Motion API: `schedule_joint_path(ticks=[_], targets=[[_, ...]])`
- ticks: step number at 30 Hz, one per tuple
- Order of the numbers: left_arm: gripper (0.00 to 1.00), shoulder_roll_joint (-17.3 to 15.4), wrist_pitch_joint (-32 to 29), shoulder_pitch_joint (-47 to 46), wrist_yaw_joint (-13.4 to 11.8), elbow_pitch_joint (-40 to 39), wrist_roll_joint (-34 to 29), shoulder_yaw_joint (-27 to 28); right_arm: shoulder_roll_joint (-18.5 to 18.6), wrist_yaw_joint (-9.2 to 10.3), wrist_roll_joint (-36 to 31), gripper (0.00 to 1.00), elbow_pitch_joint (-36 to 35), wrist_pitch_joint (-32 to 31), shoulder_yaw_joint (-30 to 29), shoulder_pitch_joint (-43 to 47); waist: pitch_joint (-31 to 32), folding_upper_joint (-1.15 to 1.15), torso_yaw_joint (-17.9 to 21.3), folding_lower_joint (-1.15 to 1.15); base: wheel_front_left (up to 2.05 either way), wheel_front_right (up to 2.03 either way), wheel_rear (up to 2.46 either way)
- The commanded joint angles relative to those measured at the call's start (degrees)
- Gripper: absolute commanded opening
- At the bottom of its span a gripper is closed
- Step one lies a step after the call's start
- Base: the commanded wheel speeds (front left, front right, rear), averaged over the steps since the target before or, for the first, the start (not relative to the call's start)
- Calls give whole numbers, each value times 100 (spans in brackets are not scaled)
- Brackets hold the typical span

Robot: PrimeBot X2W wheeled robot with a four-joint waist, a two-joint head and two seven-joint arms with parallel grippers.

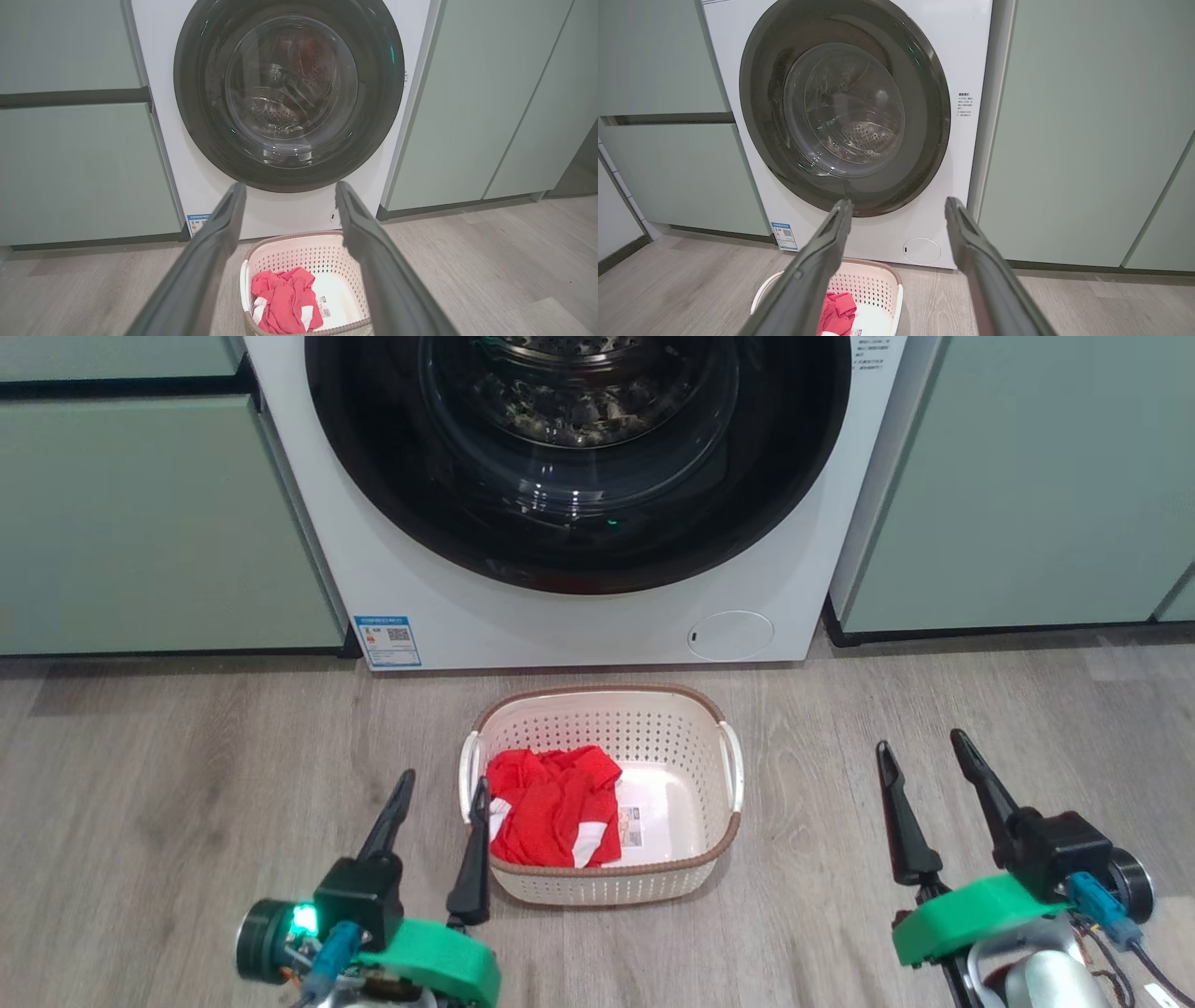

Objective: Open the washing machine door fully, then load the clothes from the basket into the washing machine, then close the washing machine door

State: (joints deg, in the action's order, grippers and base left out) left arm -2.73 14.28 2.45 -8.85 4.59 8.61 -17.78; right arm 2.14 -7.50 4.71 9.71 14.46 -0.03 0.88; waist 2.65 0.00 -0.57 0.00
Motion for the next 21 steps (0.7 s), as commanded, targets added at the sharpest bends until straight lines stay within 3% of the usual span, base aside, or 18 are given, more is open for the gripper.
schedule_joint_path(ticks=[1,21], targets=[[100,-15,72,-182,-62,-154,45,236,74,1,67,100,-139,54,119,-235,1,0,12,0,0,0,0],[100,-15,72,-203,-126,-176,-167,323,74,1,60,100,-136,54,83,-259,-21,0,53,0,0,0,0]])
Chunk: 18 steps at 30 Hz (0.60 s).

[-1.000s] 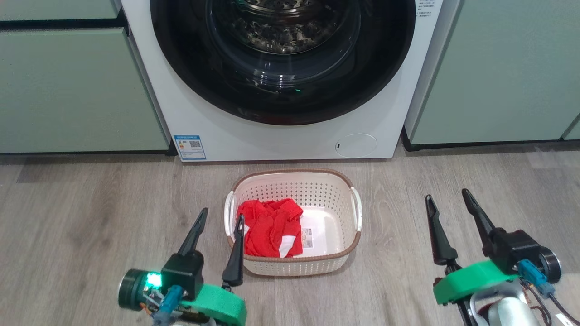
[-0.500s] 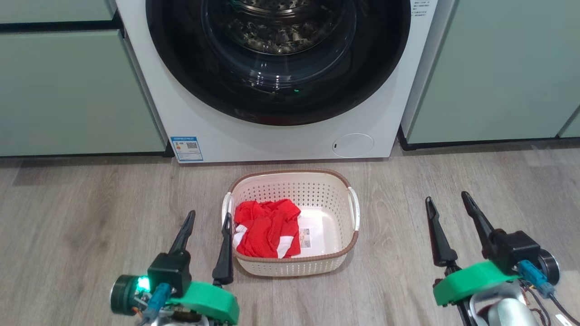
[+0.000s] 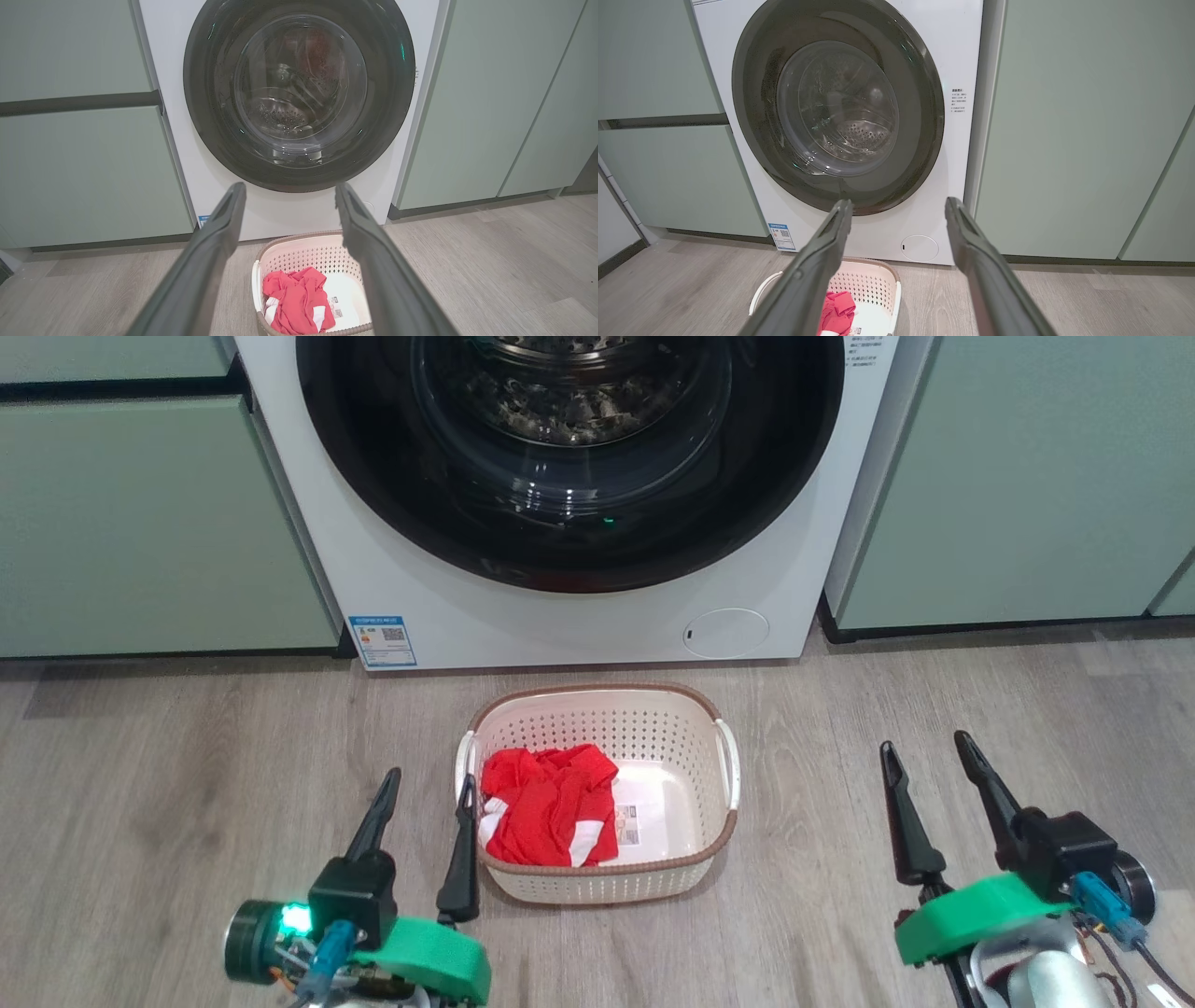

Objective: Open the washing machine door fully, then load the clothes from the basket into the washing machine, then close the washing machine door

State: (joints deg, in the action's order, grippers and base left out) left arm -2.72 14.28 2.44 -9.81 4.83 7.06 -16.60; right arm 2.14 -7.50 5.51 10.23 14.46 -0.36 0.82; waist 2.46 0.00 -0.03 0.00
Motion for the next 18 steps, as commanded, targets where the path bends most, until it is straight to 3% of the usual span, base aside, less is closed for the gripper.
schedule_joint_path(ticks=[1,18], targets=[[100,-16,72,-203,-37,-204,-23,218,74,1,-30,100,-194,54,116,-253,-5,0,-2,0,0,0,0],[100,-16,72,-130,246,-68,496,287,74,1,-89,100,-207,54,75,-266,-17,0,-33,0,0,0,0]])
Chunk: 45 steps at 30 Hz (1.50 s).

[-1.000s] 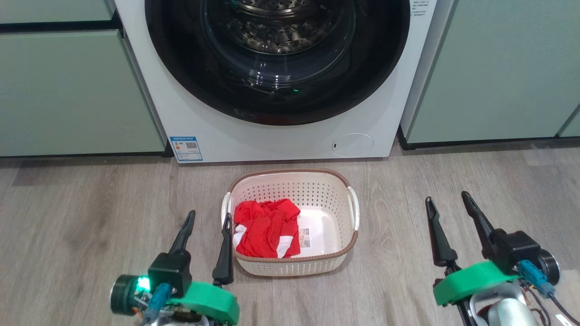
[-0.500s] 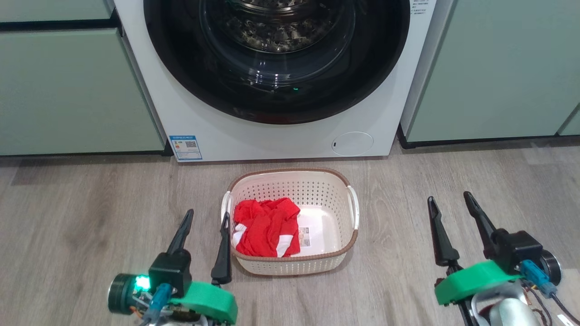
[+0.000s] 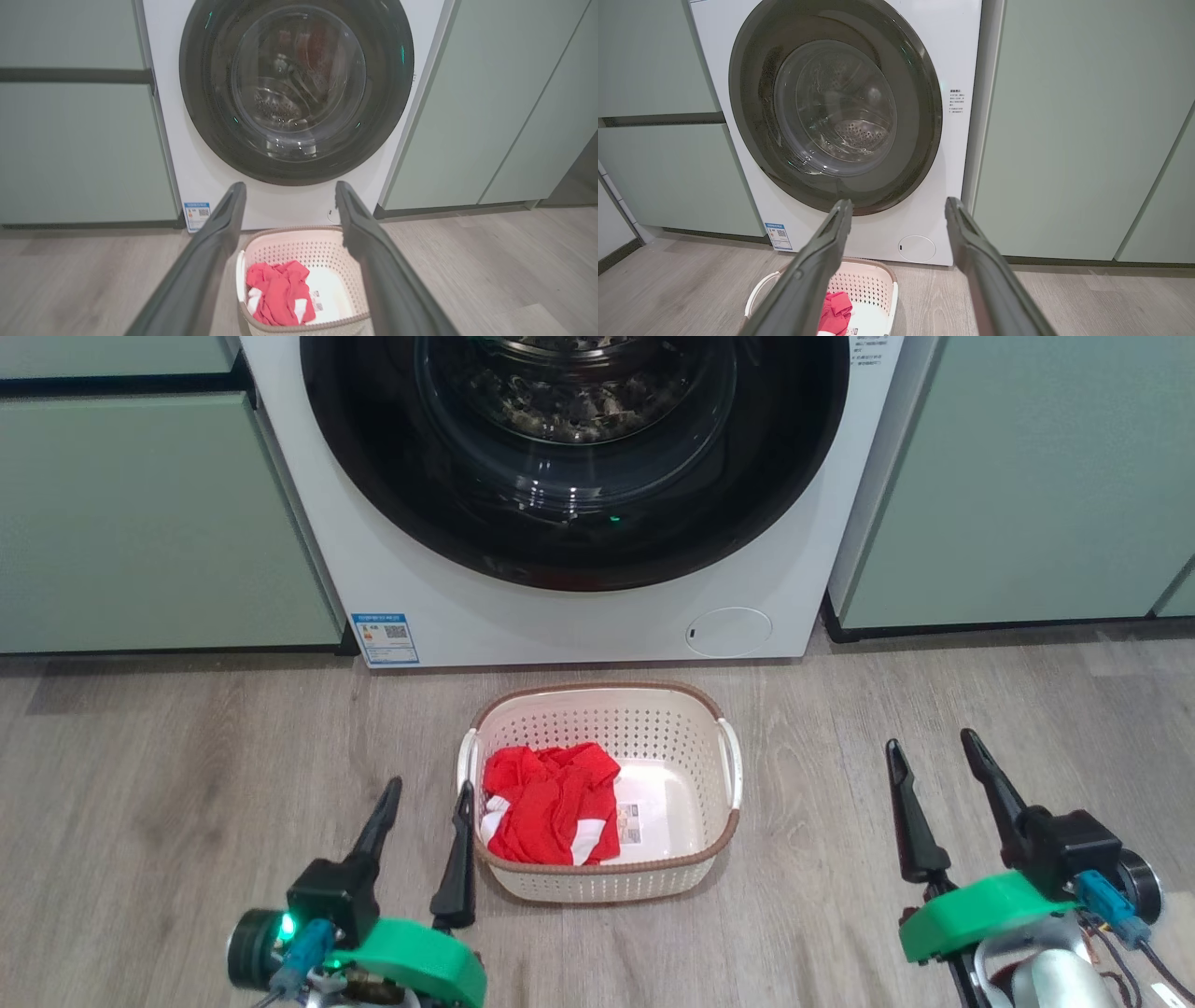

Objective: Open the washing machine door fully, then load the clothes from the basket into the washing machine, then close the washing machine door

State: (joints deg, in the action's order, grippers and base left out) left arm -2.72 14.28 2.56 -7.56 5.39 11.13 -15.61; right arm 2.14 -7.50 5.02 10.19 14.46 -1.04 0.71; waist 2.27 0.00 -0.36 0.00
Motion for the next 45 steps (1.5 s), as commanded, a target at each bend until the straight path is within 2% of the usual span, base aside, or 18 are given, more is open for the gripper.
schedule_joint_path(ticks=[1,13,34,45], targets=[[100,-16,72,-140,80,-73,166,176,74,1,-40,100,-198,54,156,-251,4,0,0,0,0,0,0],[100,-16,72,-172,337,82,426,208,74,1,-57,100,-175,54,187,-238,12,0,9,0,35,35,-70],[100,-16,72,-180,321,42,422,210,74,1,-90,100,-99,54,153,-243,-11,0,-3,0,117,117,-234],[100,-16,72,-199,213,-293,70,248,74,1,-78,100,-41,54,140,-269,-24,0,0,0,89,89,-178]])
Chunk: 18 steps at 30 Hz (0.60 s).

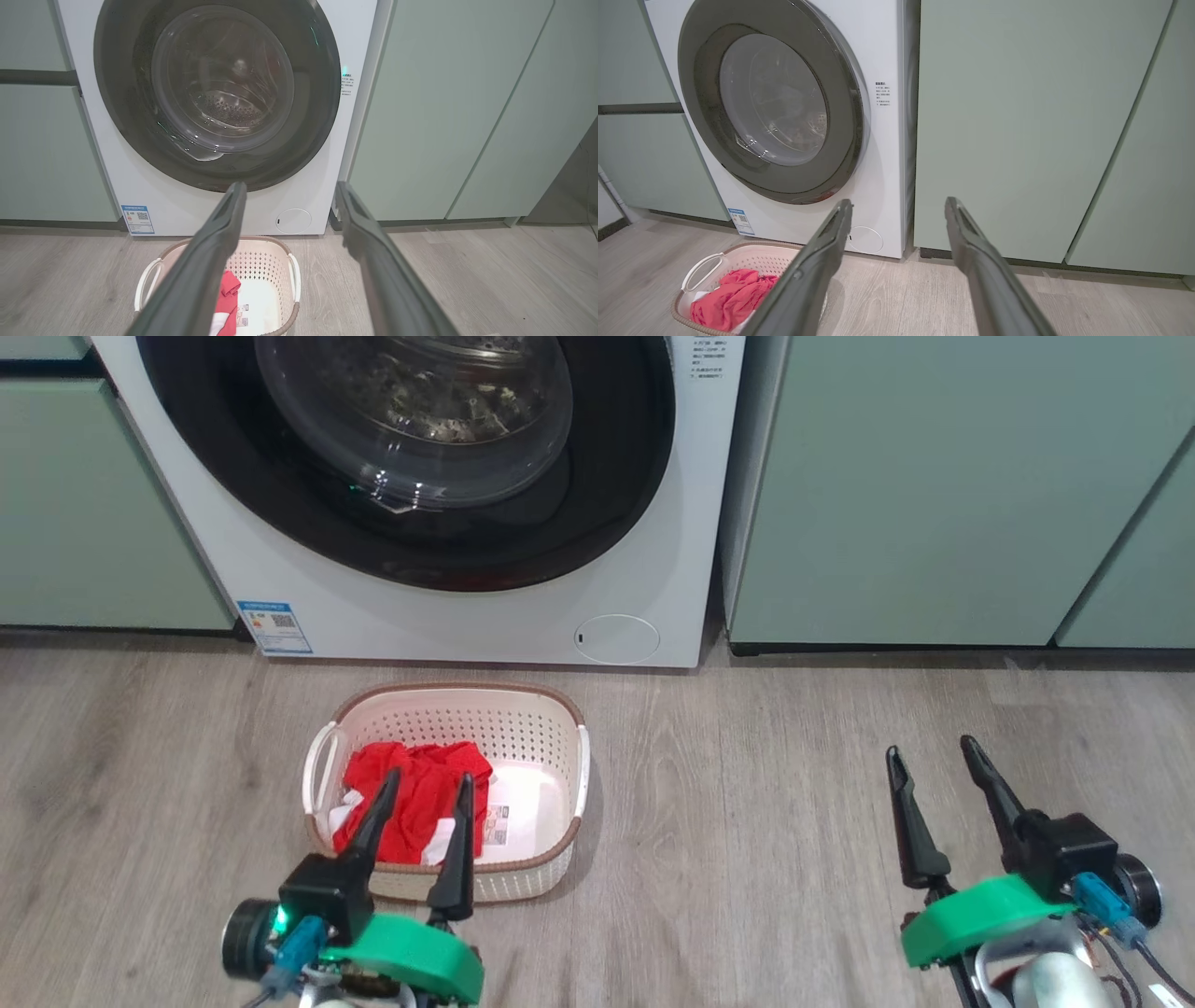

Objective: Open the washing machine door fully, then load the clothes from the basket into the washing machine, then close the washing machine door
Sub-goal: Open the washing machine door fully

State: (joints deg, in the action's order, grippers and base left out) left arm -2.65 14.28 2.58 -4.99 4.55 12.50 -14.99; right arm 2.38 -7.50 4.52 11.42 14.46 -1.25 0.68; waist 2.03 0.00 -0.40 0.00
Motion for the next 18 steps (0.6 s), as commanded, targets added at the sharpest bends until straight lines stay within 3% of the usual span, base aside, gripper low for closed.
schedule_joint_path(ticks=[1,18], targets=[[100,-22,72,-195,-49,-213,-69,190,50,1,-27,100,-158,54,162,-270,0,0,8,0,43,43,-85],[100,-22,72,-177,-78,-253,-126,195,50,1,-37,100,-191,54,145,-283,19,0,26,0,4,4,-7]])
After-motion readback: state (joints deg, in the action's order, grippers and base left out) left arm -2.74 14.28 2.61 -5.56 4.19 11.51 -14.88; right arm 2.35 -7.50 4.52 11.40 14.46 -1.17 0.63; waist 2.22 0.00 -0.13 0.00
